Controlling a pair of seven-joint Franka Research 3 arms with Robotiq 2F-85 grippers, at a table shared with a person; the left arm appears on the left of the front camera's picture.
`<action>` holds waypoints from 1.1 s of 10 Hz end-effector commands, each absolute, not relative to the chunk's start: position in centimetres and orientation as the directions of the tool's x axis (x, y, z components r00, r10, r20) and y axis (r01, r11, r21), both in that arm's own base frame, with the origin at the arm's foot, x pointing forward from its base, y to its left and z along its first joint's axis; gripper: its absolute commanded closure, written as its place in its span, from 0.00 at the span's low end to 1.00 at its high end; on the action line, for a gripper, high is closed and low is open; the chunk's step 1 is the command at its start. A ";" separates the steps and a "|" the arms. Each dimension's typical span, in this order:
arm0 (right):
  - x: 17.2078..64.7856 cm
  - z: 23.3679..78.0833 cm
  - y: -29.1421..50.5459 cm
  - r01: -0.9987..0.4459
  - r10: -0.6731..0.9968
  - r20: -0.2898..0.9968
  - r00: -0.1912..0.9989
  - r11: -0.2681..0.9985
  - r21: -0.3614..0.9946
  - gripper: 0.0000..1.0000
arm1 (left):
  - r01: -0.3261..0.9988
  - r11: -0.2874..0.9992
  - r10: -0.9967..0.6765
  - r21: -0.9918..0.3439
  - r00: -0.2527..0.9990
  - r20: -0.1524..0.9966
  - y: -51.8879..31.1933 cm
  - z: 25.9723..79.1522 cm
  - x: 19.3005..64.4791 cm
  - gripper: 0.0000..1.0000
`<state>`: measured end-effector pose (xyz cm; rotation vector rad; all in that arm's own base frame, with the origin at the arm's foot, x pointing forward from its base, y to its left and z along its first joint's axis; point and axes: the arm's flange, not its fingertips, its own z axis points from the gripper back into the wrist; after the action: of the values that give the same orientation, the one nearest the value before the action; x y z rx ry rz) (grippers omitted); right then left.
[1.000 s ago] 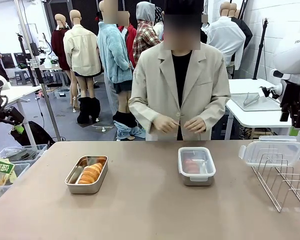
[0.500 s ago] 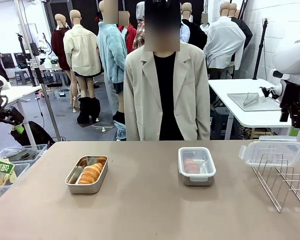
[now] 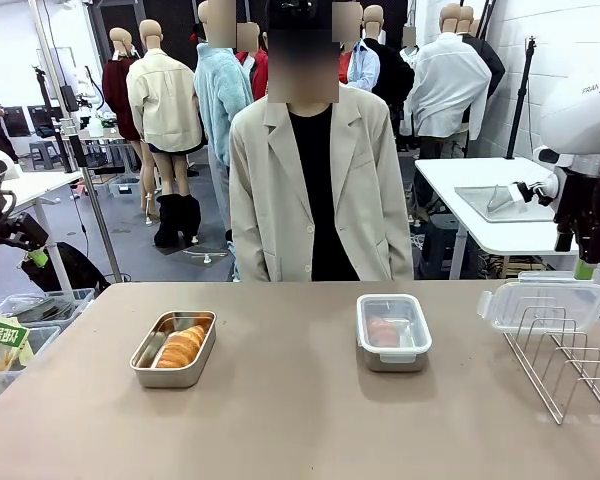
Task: Place the bread in airtight containers.
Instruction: Pick up one Airtight Container lid and hand it to the human.
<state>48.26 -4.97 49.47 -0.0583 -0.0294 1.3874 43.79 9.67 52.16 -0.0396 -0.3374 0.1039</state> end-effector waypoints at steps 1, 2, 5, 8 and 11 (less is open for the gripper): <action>48.2 49.1 -5.1 -0.985 0.985 -0.039 0.169 0.167 -0.047 0.00 | -0.100 0.994 0.110 -0.049 0.938 0.330 9.8 52.3 43.8 0.00; 48.3 49.5 -5.0 -0.982 0.983 -0.014 0.182 0.181 -0.059 0.00 | -0.100 0.994 0.110 -0.049 0.938 0.330 9.8 52.3 43.8 0.00; 48.5 48.8 -4.7 -0.984 0.985 -0.023 0.172 0.171 -0.042 0.00 | -0.100 0.994 0.110 -0.049 0.938 0.330 9.8 52.3 43.8 0.00; 49.6 46.3 -2.6 -0.989 0.987 -0.053 0.150 0.151 0.011 0.00 | -0.100 0.994 0.110 -0.049 0.938 0.330 9.8 52.3 43.8 0.00; 50.6 44.5 -1.7 -0.989 0.987 -0.071 0.143 0.141 -0.042 0.00 | -0.100 0.994 0.110 -0.049 0.938 0.330 9.8 52.3 43.8 0.00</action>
<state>50.28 -1.61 45.02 -0.0364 0.0306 1.4316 43.80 9.65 52.17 -0.0395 -0.3375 0.1036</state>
